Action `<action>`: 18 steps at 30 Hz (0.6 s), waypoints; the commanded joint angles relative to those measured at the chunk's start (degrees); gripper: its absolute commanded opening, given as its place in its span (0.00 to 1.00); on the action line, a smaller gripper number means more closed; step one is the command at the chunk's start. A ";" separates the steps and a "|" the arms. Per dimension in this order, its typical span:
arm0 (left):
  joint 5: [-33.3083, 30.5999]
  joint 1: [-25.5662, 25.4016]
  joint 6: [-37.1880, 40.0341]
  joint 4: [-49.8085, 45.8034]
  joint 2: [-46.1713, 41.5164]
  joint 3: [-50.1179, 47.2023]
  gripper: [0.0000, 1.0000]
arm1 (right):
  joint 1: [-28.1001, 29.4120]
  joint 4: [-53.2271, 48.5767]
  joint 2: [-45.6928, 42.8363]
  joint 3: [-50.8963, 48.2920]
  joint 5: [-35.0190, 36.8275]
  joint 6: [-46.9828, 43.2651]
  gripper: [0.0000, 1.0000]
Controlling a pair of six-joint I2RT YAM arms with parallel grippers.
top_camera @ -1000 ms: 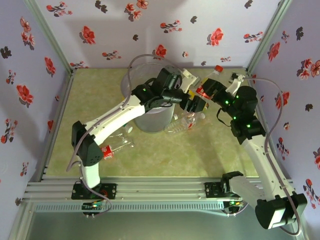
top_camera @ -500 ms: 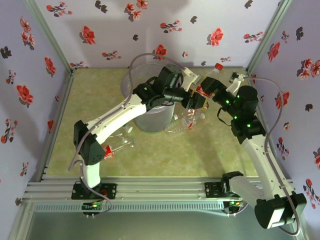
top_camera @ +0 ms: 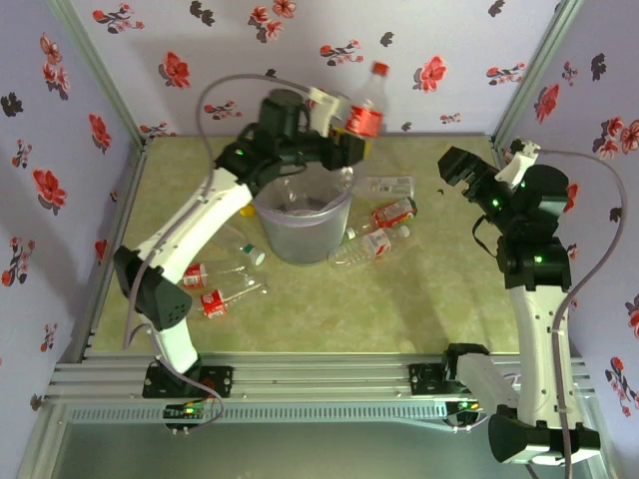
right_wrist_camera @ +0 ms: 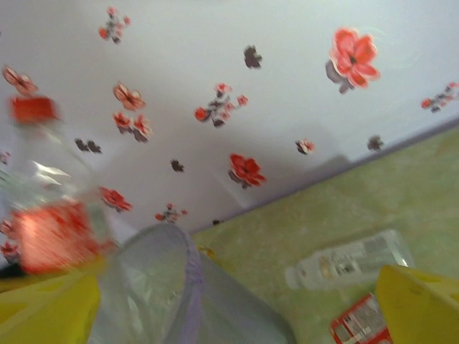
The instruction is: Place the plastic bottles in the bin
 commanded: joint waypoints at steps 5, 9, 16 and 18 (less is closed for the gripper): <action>-7.28 8.19 3.67 2.71 -8.77 -8.16 0.51 | -0.53 -5.13 0.00 -7.72 -0.43 -4.20 0.99; -8.80 8.54 7.18 4.51 -9.61 -14.61 0.51 | -0.53 -5.66 0.61 -10.96 0.25 -6.11 0.99; -10.85 8.64 4.88 6.17 -8.89 -22.41 0.51 | -0.55 -8.35 1.21 -13.73 2.97 -7.63 0.99; -10.88 8.59 3.49 7.80 -9.12 -24.86 0.51 | -0.66 -8.55 1.18 -14.51 3.59 -7.74 0.99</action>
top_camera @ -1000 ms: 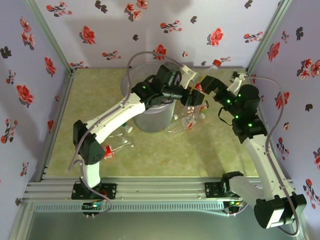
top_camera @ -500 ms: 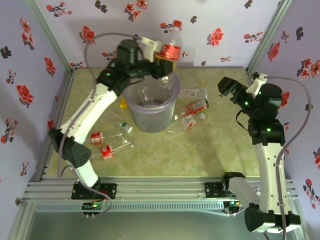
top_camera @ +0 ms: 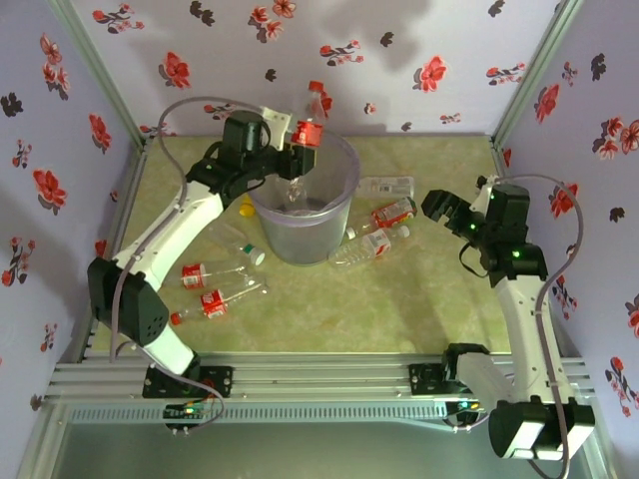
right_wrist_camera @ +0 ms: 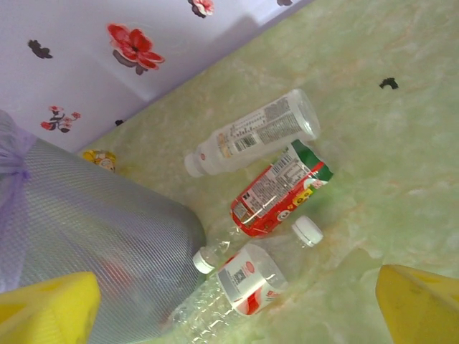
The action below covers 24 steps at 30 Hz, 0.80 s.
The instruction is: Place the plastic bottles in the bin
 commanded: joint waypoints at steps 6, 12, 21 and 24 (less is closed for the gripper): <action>-1.11 -1.53 -0.73 4.35 0.28 -5.86 0.52 | -0.37 -0.92 1.39 -3.20 3.62 -1.26 0.99; -1.05 -2.25 -0.22 5.11 0.02 -9.50 0.56 | -0.20 -1.64 3.33 -4.79 8.58 2.29 0.98; -1.04 -2.37 1.16 3.08 -0.51 -8.32 0.83 | 7.48 6.83 9.76 -8.63 11.30 12.76 0.92; -1.07 -2.44 1.65 2.75 -1.03 -7.62 0.93 | 10.17 8.85 12.16 -9.05 12.23 14.10 0.92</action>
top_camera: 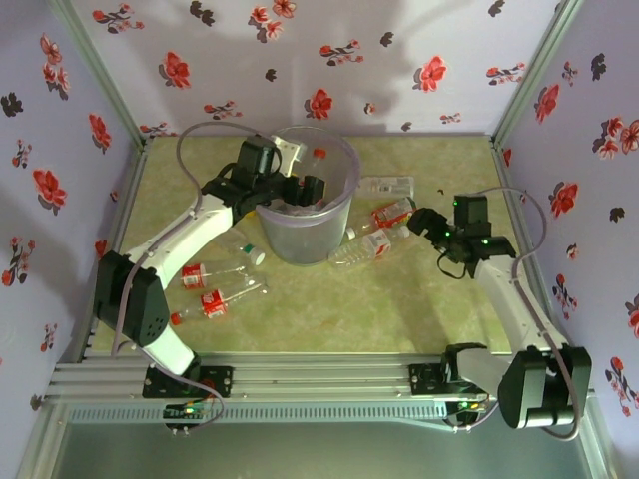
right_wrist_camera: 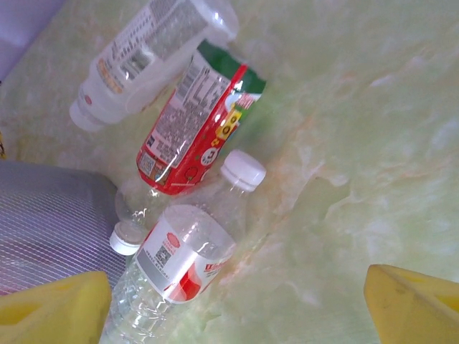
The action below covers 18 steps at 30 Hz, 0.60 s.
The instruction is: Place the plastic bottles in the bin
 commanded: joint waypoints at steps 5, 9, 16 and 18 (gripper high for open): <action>-0.76 -0.27 0.93 -0.05 -0.45 3.12 0.95 | 3.35 6.77 3.35 -0.89 2.54 4.52 0.89; -1.05 -0.27 -0.09 -0.13 1.46 4.00 0.85 | 4.96 7.94 5.74 -0.91 3.01 5.85 0.83; -2.75 -0.27 -0.27 -0.66 5.25 5.43 0.75 | 7.97 13.74 13.19 -2.24 4.35 10.10 0.75; -2.78 -0.27 -0.27 -1.18 6.25 5.90 0.75 | 8.19 14.52 14.86 -2.23 5.09 10.74 0.74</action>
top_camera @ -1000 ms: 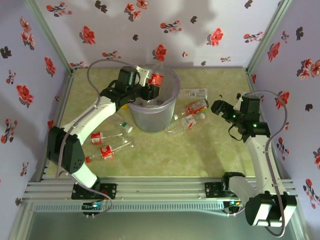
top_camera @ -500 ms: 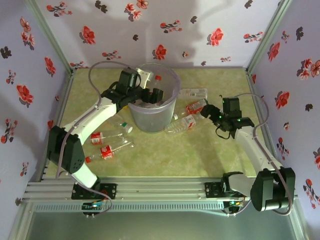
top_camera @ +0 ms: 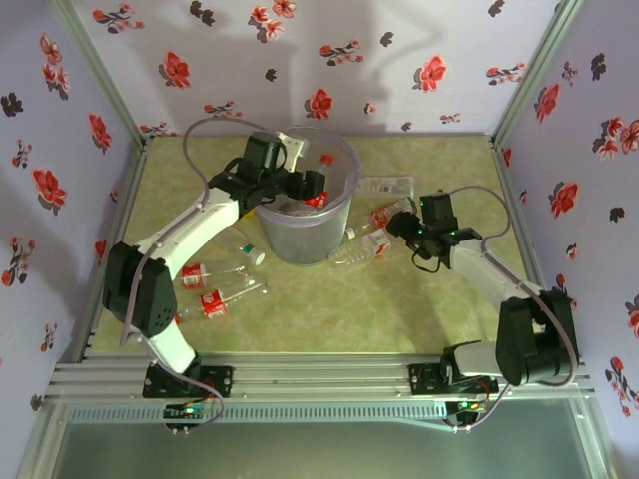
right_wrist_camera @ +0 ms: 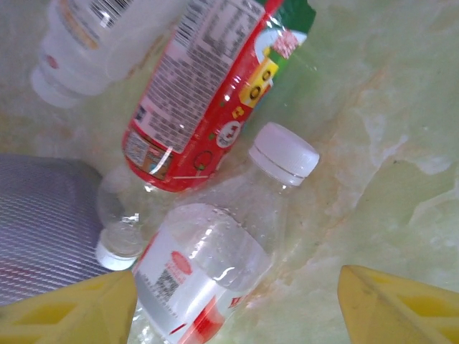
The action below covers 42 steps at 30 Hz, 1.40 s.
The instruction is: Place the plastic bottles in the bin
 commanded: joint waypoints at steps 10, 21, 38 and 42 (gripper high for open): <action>0.46 -0.29 -0.43 -1.08 3.36 1.91 0.72 | 4.36 4.82 9.86 3.07 4.88 3.46 0.82; -4.36 0.52 1.20 -2.98 -6.65 2.82 0.86 | 7.61 0.12 18.94 9.11 7.83 1.45 0.86; -5.55 -0.79 -0.80 -2.32 -19.52 -0.99 0.87 | 7.07 -6.40 15.23 11.16 11.44 -3.54 0.61; -4.96 -1.85 -1.09 -2.62 -20.12 -0.71 0.88 | 5.56 -8.67 10.86 11.35 11.27 -4.86 0.59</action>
